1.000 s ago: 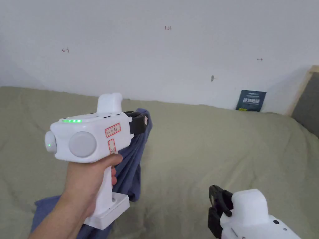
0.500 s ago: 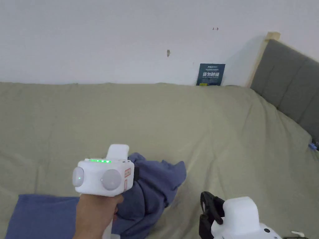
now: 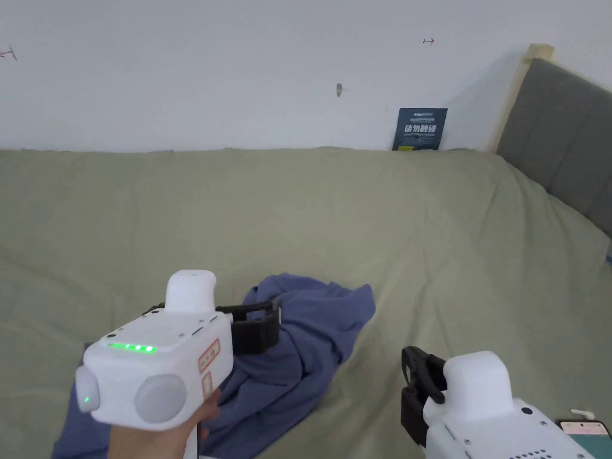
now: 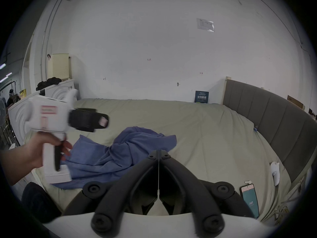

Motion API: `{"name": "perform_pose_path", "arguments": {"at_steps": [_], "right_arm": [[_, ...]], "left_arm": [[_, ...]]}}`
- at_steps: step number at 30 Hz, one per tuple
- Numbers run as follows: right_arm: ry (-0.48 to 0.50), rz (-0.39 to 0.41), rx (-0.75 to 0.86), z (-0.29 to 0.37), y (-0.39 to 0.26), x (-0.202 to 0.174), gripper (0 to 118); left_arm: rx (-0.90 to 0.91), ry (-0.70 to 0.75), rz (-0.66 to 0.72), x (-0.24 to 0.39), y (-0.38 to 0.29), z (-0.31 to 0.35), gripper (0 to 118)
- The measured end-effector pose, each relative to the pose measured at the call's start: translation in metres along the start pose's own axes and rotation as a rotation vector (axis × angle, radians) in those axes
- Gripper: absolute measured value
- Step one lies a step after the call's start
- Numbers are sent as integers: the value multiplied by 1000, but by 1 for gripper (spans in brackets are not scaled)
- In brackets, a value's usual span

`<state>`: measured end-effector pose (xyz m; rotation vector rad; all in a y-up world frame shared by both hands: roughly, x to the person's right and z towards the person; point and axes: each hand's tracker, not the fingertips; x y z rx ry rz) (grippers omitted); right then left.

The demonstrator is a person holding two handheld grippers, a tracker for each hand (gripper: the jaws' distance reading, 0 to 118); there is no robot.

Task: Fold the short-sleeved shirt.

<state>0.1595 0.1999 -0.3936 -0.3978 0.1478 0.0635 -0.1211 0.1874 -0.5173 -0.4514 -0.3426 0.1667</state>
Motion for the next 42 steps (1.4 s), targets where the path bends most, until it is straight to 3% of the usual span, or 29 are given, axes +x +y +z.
{"name": "perform_pose_path", "arguments": {"at_steps": [6, 8, 9, 10, 11, 13, 16, 20, 25, 26, 27, 28, 31, 36, 39, 42], "right_arm": [[7, 10, 59, 31, -17, -27, 1], [4, -6, 67, 37, -24, -34, 1], [3, -16, 66, 41, -27, -36, 1], [1, -24, 68, 44, -29, -38, 1], [1, -30, 69, 47, -29, -40, 1], [8, -38, 68, 52, -30, -43, 1], [20, -19, 65, 54, -29, -48, 1], [62, -20, 43, 44, -35, -47, 1], [99, -30, 6, 23, -49, -43, 1], [118, -44, 5, 18, -52, -41, 1], [123, -51, -4, 13, -54, -38, 1], [121, -51, -24, 6, -56, -37, 1], [111, -51, -43, -8, -62, -31, 1], [92, -65, -78, -23, -67, -19, 1], [83, -74, -82, -23, -67, -15, 1], [82, -80, -77, -20, -65, -15, 1]], "left_arm": [[82, 134, -158, 6, -46, 134, 118], [153, 196, -199, 2, -68, 169, 107], [181, 234, -210, -2, -78, 183, 81], [178, 298, -241, -4, -85, 191, 20], [148, 357, -253, -8, -89, 195, 0], [66, 246, -142, -30, -91, 199, 0], [-34, 287, -85, -69, -77, 181, 0], [-297, 229, 134, -143, -37, 106, 0], [-499, 328, 125, -194, -8, 4, 5], [-509, 326, 137, -202, -3, -11, 20], [-502, 329, 145, -208, 2, -24, 63], [-516, 357, 141, -214, 7, -38, 118], [-503, 443, 76, -219, 14, -49, 116], [-560, 439, 65, -225, -15, -87, 112], [-614, 463, -18, -213, -28, -103, 88], [-627, 418, -35, -199, -26, -101, 47]]}}
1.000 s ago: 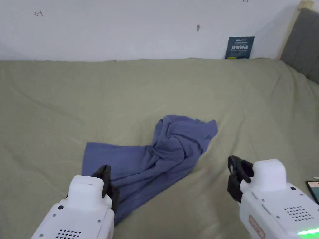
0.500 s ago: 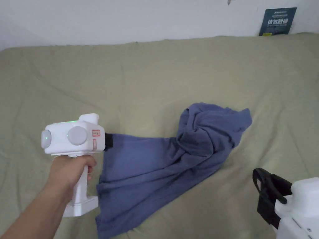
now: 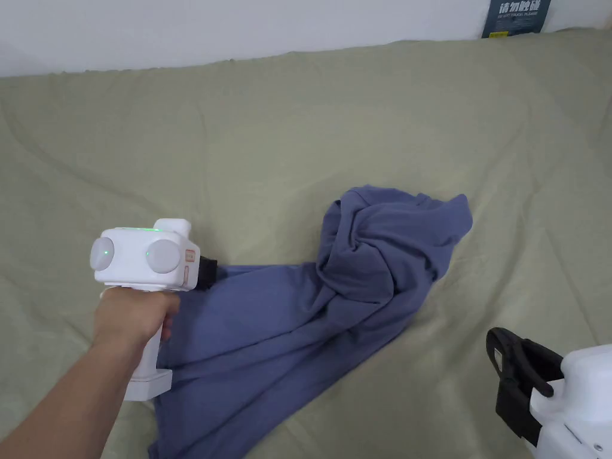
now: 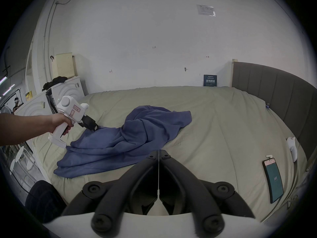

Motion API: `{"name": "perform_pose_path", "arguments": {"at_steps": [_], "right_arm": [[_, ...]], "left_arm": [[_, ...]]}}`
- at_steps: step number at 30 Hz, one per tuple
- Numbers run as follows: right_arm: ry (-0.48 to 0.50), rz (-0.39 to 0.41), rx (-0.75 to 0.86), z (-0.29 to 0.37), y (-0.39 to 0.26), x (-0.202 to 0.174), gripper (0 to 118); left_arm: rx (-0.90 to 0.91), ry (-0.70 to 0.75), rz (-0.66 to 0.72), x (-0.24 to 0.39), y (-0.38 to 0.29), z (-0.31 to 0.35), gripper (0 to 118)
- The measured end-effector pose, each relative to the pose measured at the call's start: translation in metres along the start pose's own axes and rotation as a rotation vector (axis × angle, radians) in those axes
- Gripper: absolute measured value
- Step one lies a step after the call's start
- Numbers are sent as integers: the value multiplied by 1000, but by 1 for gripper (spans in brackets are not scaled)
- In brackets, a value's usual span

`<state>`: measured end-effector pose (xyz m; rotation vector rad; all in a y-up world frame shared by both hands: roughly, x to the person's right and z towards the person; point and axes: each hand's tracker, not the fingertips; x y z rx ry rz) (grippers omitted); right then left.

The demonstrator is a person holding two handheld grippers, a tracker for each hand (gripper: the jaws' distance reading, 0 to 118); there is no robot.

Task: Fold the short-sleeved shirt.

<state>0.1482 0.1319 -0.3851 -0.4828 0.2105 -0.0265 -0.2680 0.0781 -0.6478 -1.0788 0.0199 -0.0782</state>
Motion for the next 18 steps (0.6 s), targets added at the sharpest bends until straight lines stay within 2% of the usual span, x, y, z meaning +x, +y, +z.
{"name": "perform_pose_path", "arguments": {"at_steps": [1, 2, 3, 4, 6, 10, 13, 14, 18], "right_arm": [[0, 2, 3, 2, 1, -1, 1], [1, 4, 6, 5, 1, -1, 1], [3, 7, 10, 6, 1, -2, 1], [4, 9, 11, 8, 2, -2, 1], [5, 8, 12, 13, 2, -4, 1], [6, 7, 17, 18, 4, -4, 1], [10, -5, -1, 12, 5, -4, 1], [6, -6, -10, 7, 6, -4, 1], [-24, 55, -71, -30, 14, 6, 1]], "left_arm": [[-6, -43, -5, 2, 2, 4, 15], [-5, -72, -12, 6, 2, 7, 7], [3, -15, -42, 9, 3, 9, 3], [10, -37, -99, 7, 1, 10, 2], [12, -57, -95, 3, -2, 18, 1], [226, -183, 40, -12, -18, 79, 0], [236, -250, 75, -21, -27, 96, 1], [244, -227, 61, -20, -31, 95, 0], [262, -244, 64, -19, -38, 99, 1]]}}
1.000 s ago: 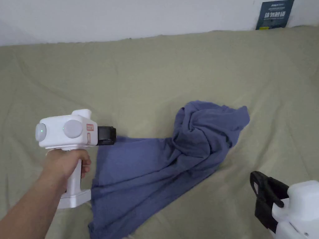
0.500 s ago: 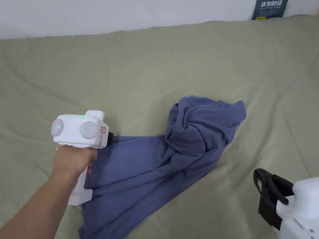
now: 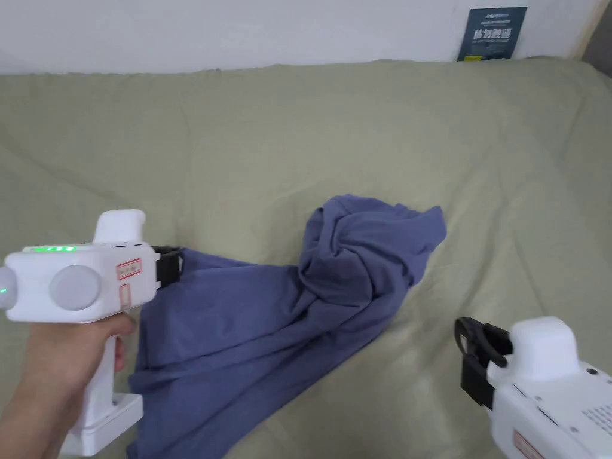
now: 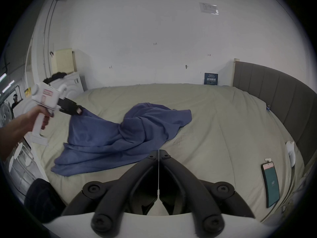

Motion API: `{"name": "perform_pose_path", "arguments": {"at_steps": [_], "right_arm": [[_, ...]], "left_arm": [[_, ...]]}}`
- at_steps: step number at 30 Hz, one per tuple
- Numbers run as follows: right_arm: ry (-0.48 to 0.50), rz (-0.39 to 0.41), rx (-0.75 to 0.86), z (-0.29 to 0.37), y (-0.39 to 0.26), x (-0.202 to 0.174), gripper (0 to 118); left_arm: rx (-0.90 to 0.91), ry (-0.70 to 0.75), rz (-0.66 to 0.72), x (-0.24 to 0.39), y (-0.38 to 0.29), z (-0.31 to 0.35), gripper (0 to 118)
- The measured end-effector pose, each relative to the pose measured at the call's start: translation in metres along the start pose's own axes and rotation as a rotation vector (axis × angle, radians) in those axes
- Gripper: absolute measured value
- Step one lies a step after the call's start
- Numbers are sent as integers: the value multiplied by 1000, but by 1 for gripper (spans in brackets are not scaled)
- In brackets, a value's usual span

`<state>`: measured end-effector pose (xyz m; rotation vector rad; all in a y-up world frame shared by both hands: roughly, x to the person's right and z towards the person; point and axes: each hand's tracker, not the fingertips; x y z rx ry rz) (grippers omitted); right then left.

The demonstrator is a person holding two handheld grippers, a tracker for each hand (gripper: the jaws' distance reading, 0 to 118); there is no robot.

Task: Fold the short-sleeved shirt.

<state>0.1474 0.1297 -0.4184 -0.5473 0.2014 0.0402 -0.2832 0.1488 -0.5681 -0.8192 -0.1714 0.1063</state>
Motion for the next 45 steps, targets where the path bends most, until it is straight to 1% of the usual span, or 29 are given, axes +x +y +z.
{"name": "perform_pose_path", "arguments": {"at_steps": [3, 4, 5, 6, 7, 9, 10, 11, 12, 13, 15, 17, 18, 21, 22, 23, 24, 25, 26, 27, 28, 30, 32, 35, 36, 39, 42, 45], "right_arm": [[-15, 5, -47, -47, 25, 24, 1], [-41, 7, -60, -66, 36, 34, 1], [-57, 1, -76, -83, 46, 43, 1], [-53, -29, -99, -105, 57, 55, 4], [-45, -83, -117, -126, 69, 69, 25], [-42, -167, -164, -165, 88, 90, 97], [-48, -189, -171, -183, 97, 97, 117], [-75, -205, -172, -201, 105, 111, 117], [-107, -198, -189, -215, 112, 116, 117], [-112, -206, -199, -230, 120, 120, 117], [-124, -290, -287, -255, 129, 125, 117], [-120, -341, -346, -273, 134, 127, 117], [-153, -349, -382, -281, 135, 126, 117], [-165, -349, -473, -294, 137, 119, 117], [-180, -354, -493, -296, 138, 119, 111], [-190, -367, -504, -295, 136, 114, 94], [-187, -371, -515, -296, 137, 113, 59], [-190, -363, -528, -296, 138, 113, 17], [-189, -363, -534, -296, 137, 112, 11], [-214, -360, -537, -291, 137, 107, 9], [-211, -364, -530, -286, 136, 107, 5], [-185, -381, -513, -278, 135, 107, 4], [-188, -375, -481, -268, 134, 104, 4], [-158, -394, -429, -246, 136, 104, 3], [-151, -400, -379, -234, 139, 104, 3], [-83, -427, -301, -208, 150, 110, 3], [-43, -404, -210, -164, 177, 113, 3], [-14, -366, -133, -108, 216, 111, 3]], "left_arm": [[26, -27, 15, -4, -1, -2, 1], [29, -32, 12, -5, -1, -3, 1], [29, -36, 9, -5, -1, -4, 1], [27, -39, 11, -6, -1, -7, 1], [22, -48, 9, -8, -1, -11, 1], [19, -57, 15, -11, -1, -15, 1], [22, -62, 17, -13, -1, -17, 1], [23, -64, 18, -15, -1, -20, 1], [20, -65, 18, -16, 0, -23, 1], [20, -60, 18, -19, -1, -26, 1], [21, -49, 17, -22, -1, -32, 1], [24, -38, 6, -25, -1, -38, 1], [28, -28, -12, -24, -2, -40, 1], [25, -14, -14, -25, -4, -46, 1], [14, -21, 1, -26, -4, -48, 1], [13, -19, 6, -26, -4, -49, 1], [20, -12, -2, -25, -5, -49, 1], [27, 2, -21, -24, -6, -49, 1], [27, 17, -28, -24, -6, -49, 1], [24, 11, -34, -24, -7, -49, 1], [25, 9, -37, -24, -7, -50, 1], [37, 10, -44, -24, -9, -49, 1], [51, 11, -43, -27, -11, -51, 1], [22, 19, 9, -34, -10, -52, 1], [35, 6, 50, -36, -10, -48, 0], [105, 2, 90, -38, -8, -22, 0], [138, -21, 124, -41, 2, 14, 0], [222, 28, 100, -43, 22, 63, 0]]}}
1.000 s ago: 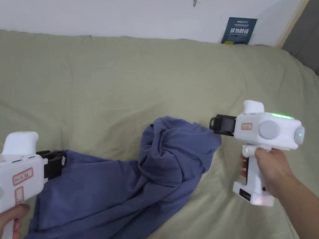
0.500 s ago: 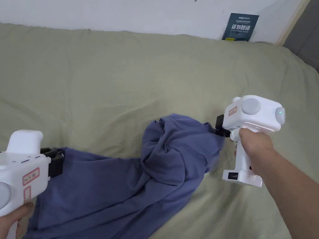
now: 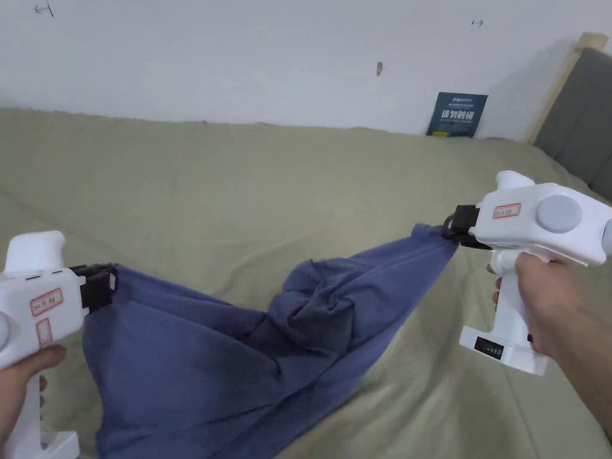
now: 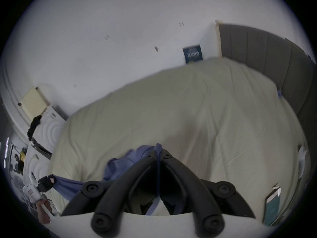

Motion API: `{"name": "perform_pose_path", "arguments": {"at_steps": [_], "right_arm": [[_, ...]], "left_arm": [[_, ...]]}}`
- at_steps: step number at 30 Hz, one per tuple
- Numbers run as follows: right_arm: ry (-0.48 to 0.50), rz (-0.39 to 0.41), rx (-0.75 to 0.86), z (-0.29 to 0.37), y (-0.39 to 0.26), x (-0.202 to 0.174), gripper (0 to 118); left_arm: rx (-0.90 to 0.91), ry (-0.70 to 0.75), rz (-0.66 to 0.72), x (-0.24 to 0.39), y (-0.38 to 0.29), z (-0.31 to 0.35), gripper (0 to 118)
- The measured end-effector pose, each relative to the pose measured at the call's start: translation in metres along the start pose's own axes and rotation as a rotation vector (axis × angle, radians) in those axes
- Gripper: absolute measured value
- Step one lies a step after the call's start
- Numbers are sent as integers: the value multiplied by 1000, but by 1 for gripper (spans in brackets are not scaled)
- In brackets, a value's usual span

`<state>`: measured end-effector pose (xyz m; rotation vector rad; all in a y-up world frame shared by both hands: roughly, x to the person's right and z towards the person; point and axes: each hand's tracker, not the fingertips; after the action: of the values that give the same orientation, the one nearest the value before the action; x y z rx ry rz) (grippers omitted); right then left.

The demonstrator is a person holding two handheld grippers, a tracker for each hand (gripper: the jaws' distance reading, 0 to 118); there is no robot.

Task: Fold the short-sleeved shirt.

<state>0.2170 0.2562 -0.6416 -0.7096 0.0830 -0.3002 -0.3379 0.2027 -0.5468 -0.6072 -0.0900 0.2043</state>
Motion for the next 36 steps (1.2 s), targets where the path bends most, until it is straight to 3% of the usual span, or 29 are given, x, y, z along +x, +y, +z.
{"name": "perform_pose_path", "arguments": {"at_steps": [7, 15, 17, 21, 36], "right_arm": [[49, 90, 217, 138, 79, -37, 3], [10, 197, 481, 255, 162, -59, 3], [-70, 253, 568, 271, 167, -61, 3], [-39, 179, 601, 281, 176, -54, 3], [-64, 196, 590, 220, 233, -51, 3]], "left_arm": [[249, 60, -45, 0, 99, 118, 0], [468, 137, -114, 16, 207, 209, 0], [512, 136, -98, 18, 224, 220, 0], [528, 150, -78, 11, 246, 220, 0], [476, 142, -60, 27, 287, 150, 0]]}}
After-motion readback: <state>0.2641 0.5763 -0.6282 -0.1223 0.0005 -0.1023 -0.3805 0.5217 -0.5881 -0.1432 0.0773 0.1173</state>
